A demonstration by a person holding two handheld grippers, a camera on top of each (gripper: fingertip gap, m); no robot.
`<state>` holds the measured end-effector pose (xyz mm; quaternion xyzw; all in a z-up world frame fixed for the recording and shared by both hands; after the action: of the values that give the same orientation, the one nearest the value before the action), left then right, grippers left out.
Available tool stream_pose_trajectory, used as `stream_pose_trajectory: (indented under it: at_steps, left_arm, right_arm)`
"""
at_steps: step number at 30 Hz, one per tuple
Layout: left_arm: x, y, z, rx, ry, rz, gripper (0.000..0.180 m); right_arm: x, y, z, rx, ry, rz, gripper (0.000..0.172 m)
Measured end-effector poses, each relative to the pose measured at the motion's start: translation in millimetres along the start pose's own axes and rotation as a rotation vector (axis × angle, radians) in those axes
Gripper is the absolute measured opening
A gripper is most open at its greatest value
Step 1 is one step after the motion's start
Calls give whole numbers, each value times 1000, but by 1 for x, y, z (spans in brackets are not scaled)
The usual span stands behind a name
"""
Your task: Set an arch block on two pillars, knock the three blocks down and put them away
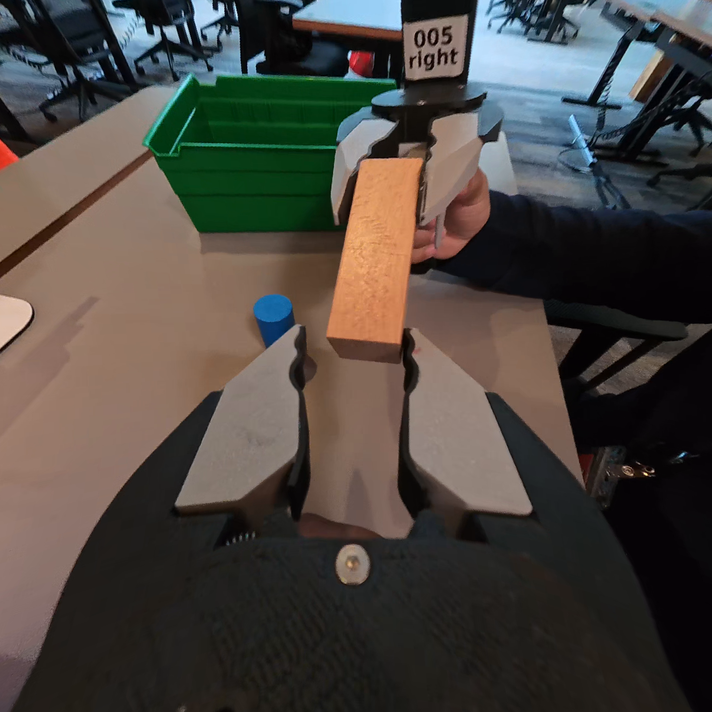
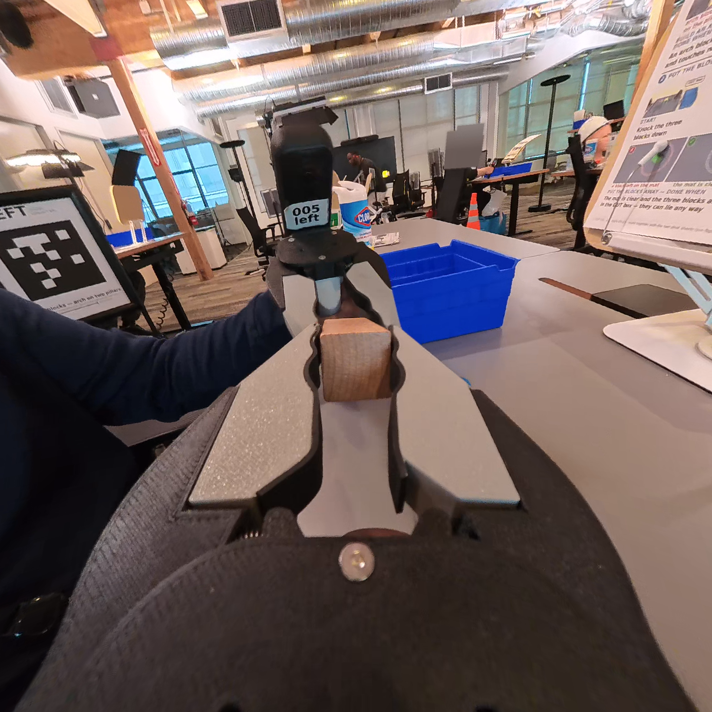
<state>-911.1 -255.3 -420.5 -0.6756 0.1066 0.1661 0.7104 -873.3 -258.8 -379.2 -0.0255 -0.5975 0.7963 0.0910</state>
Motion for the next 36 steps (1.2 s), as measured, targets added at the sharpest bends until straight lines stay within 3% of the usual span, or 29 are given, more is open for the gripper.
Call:
stream_pose_trajectory:
  at_steps: [5, 7, 19, 36]
  left_arm:
    - [-11, -12, 2, -7, -14, -110, 44]
    - [-13, -13, 1, -29, 2, -130, 33]
    - [-15, -17, 0, -44, 16, -185, 31]
    - [-22, -20, -5, -71, 52, -224, 31]
  right_arm:
    - [-1, 0, -1, 3, -5, -1, 31]
    - [0, 1, -3, 7, 3, -1, 31]
    - [-3, 5, -4, 60, -61, 6, 31]
    - [7, 31, -6, 103, -89, 130, 33]
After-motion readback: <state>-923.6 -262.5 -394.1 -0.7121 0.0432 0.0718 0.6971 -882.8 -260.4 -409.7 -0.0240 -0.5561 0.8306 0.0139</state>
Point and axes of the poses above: each gripper's, where its closed fingertips meet, x out along the fingers, y out of its underside, z = x × y across the jaws, the point moved 1 cm from there along -x, back along the fingers, and after that the axes turned 7 degrees about x, right-handed, at the moved point
